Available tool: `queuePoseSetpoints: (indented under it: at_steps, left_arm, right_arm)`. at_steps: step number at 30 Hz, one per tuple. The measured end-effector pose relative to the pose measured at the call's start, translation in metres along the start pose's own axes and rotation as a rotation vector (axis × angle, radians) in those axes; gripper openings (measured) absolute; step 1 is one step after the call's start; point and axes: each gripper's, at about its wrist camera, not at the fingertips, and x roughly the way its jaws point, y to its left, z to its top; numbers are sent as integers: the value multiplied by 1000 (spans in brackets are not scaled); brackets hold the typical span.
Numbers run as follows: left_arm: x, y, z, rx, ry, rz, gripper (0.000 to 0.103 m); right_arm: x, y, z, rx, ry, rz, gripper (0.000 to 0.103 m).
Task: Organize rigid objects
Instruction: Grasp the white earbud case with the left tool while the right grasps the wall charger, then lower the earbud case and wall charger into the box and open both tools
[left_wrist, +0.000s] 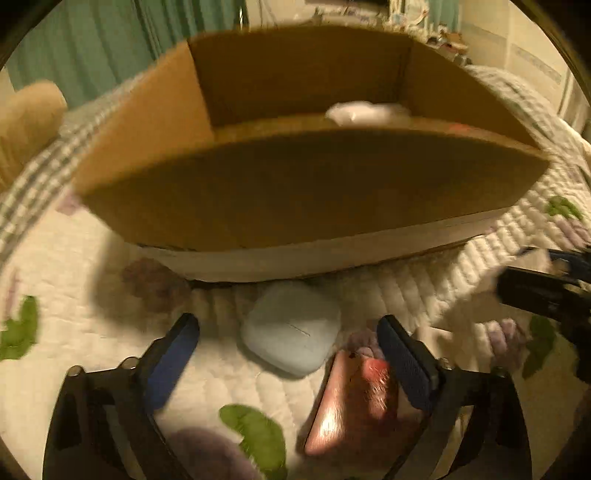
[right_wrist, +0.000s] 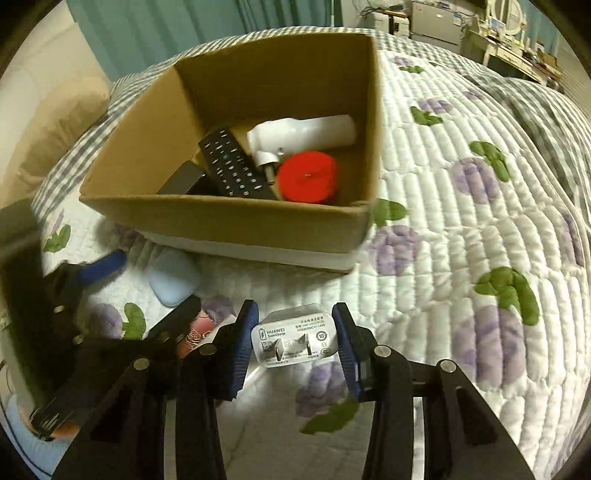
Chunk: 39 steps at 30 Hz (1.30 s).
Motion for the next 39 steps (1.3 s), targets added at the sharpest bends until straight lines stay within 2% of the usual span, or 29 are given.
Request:
queuePoseSetpoints:
  at_steps: [2,3,4,5,6,11,14,18,23,30,35,39]
  left_arm:
    - [10,2,0,-16,18,34,78]
    - [9,2,0,-14,12,42,74]
    - [7,1,0,-8,5,31,62]
    - [6,0,0,-3,0,36,57]
    - [3,0,-1,-4,-5,46,57]
    - [-13,10,-4,-49,-26,-35,57]
    - [-29,14,-8,-59,-53,-50,57]
    - [-54,9,-12,-23,-98,-48,57]
    - [-95,1,-3,30,-200,-41,57]
    - [-144,10,37,33,-342,-33,57]
    - [-155,21,73,9,-373,-17,57]
    - [-146,33,105,-16,-370,-14,57]
  right_arm:
    - [2,0,0,8,-1,8,41]
    - [0,0,-1,6,-2,9,41]
    - [-1,-1,-2,2,-2,9,41]
    - [-1,2,-3,-5,-4,5,41]
    - [0,4,-2,-12,-6,-1,41]
    - [-8,12,-3,-43,-28,-31,41]
    - [-16,14,-3,-53,-39,-50,41]
    - [-28,15,-5,-71,-47,-98,41]
    - [-57,18,0,-83,-104,-82,41]
    - [-104,37,32,-134,-206,-80,41]
    - [-126,48,70,-152,-269,-94,41]
    - [-128,51,101,-151,-297,-76,41]
